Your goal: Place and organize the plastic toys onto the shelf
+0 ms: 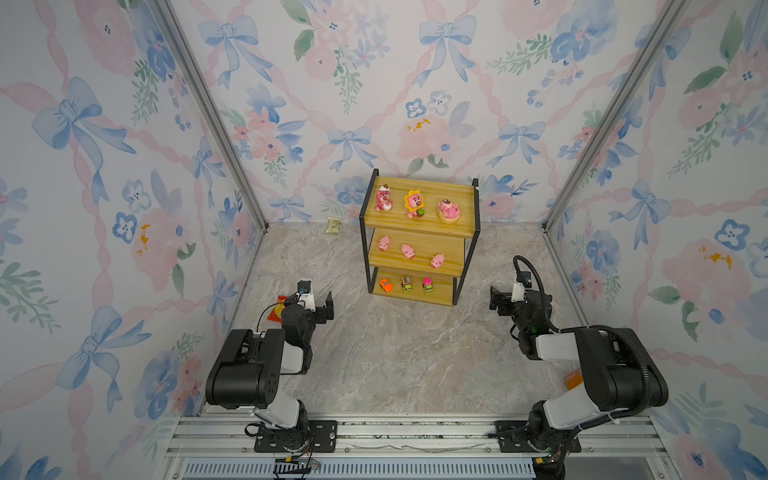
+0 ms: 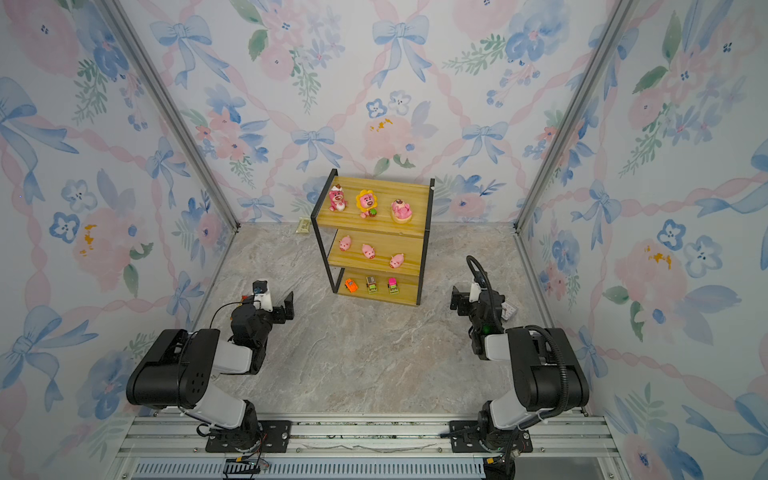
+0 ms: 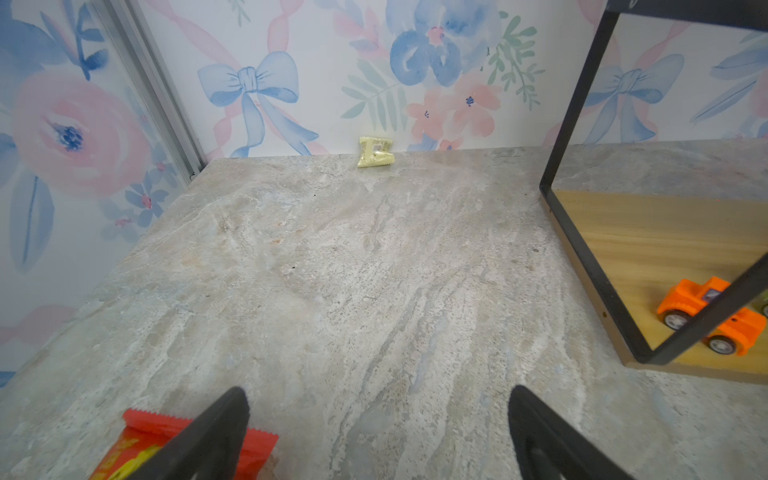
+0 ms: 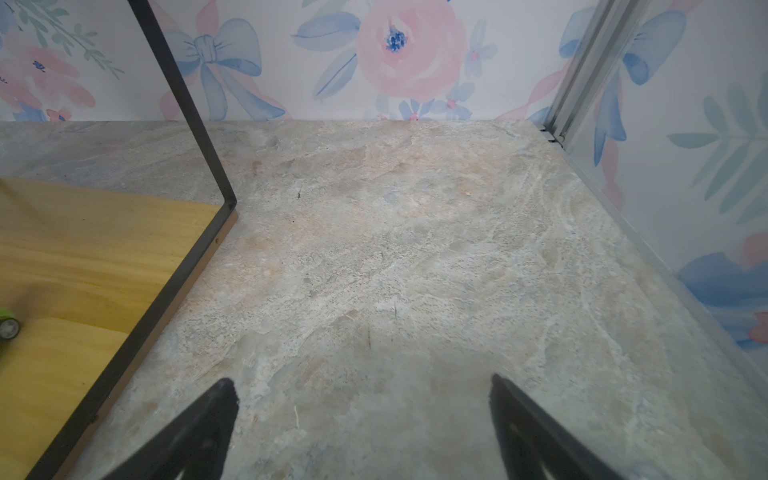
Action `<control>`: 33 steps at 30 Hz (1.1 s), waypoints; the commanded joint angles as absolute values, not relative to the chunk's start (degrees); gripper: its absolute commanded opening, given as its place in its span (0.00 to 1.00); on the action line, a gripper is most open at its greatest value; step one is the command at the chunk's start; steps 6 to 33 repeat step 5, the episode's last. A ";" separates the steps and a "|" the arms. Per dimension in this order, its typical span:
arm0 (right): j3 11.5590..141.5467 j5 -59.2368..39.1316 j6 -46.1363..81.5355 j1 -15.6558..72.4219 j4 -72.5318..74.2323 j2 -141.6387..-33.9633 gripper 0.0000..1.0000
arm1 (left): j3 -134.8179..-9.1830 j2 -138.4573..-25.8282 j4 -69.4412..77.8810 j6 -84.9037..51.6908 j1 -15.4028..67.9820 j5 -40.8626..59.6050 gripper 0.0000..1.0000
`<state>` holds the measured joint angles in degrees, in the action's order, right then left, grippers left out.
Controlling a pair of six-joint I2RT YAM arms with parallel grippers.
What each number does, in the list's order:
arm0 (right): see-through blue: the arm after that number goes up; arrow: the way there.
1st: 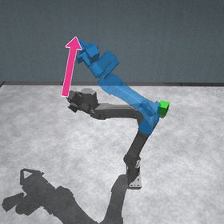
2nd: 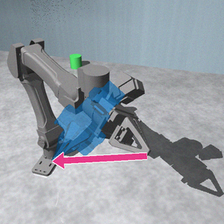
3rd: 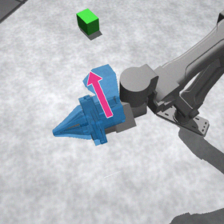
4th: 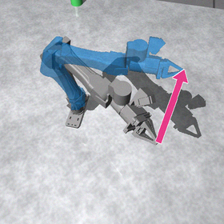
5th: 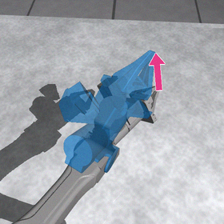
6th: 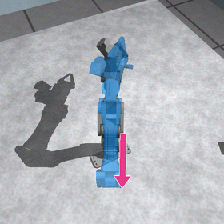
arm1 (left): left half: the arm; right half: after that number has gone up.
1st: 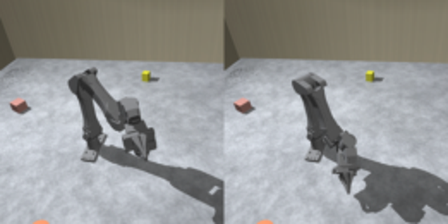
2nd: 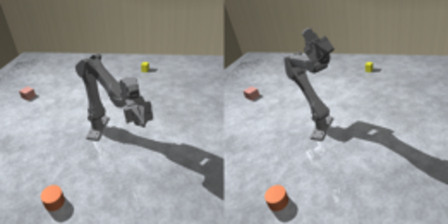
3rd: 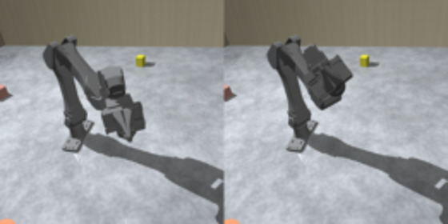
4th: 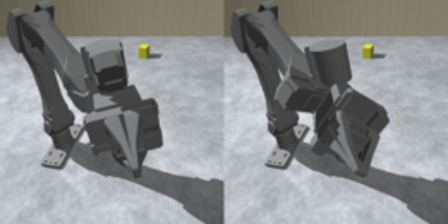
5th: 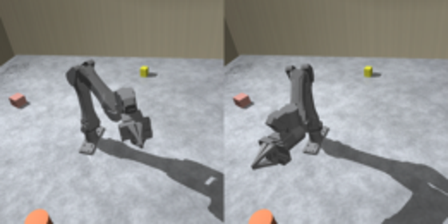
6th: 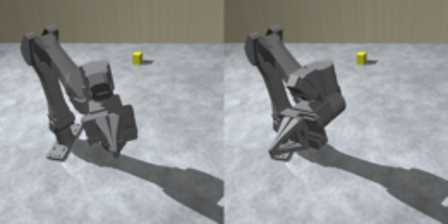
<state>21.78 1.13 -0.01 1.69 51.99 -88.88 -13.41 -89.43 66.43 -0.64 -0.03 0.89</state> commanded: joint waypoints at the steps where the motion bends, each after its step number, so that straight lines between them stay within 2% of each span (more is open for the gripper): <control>1: 22.59 2.45 -0.71 2.25 51.58 -88.59 0.97 | -14.02 -89.47 68.03 -1.47 0.26 0.33 0.98; 33: 22.59 2.37 -0.74 2.28 51.52 -88.59 0.97 | -14.15 -89.47 67.96 -1.43 0.26 0.35 0.98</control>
